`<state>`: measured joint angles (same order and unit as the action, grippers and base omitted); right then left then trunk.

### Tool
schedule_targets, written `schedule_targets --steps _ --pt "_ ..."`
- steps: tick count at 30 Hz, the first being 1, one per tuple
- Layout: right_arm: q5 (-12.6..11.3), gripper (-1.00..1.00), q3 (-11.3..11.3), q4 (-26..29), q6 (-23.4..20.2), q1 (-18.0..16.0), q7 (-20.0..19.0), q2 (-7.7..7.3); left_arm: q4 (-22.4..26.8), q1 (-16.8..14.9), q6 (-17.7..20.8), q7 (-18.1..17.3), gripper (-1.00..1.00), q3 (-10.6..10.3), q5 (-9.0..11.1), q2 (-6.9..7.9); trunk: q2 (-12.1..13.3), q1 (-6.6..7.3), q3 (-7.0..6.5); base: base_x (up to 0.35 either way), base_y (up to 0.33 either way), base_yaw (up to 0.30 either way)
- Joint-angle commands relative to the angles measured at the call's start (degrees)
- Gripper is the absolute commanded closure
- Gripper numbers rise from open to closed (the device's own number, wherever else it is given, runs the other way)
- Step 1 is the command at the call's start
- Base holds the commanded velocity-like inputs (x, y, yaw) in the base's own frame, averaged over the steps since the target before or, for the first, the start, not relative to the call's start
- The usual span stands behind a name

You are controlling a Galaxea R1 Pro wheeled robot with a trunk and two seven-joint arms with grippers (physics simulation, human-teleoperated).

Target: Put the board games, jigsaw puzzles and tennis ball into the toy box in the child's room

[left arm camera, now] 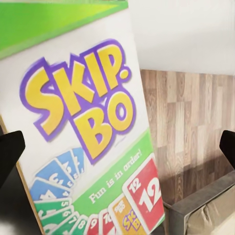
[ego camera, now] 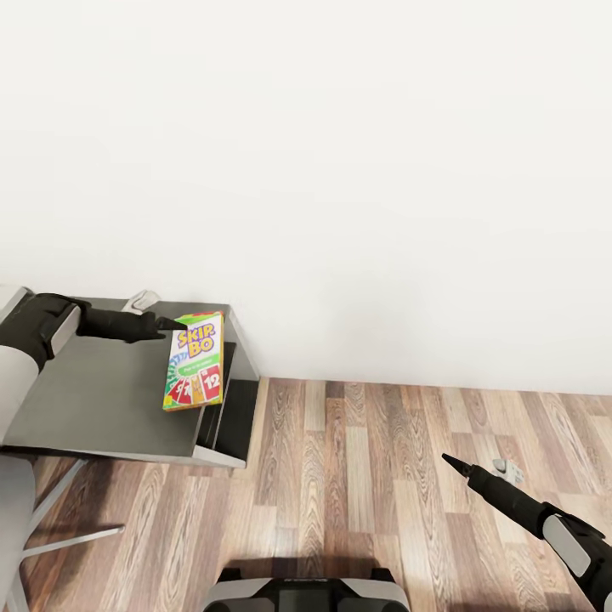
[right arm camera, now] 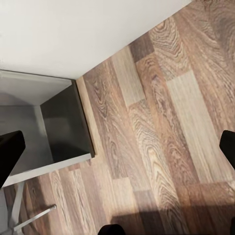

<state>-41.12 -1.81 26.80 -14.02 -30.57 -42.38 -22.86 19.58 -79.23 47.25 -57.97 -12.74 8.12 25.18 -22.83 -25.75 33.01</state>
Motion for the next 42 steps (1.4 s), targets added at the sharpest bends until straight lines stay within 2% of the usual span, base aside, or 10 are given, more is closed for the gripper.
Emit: schedule_targets --steps 1,13,42 --pt "-0.45 -1.0 -0.12 0.0 -0.57 -0.02 -0.16 0.0 0.01 -0.05 0.41 0.05 -1.0 -0.45 0.58 0.06 -0.09 -0.04 -0.02 0.0 0.0 0.0" --pt "-0.25 -1.0 -0.12 0.05 -0.65 -0.02 -0.17 0.0 0.01 -0.02 0.47 0.05 -1.0 -0.45 0.58 0.04 -0.09 -0.04 -0.98 0.0 0.0 0.0" --pt "-0.35 -1.0 -0.12 0.09 -0.58 -0.02 -0.16 0.01 -0.07 0.32 0.47 0.05 -1.0 -0.45 0.5 0.03 -0.09 -0.04 -1.04 0.0 0.0 0.0"
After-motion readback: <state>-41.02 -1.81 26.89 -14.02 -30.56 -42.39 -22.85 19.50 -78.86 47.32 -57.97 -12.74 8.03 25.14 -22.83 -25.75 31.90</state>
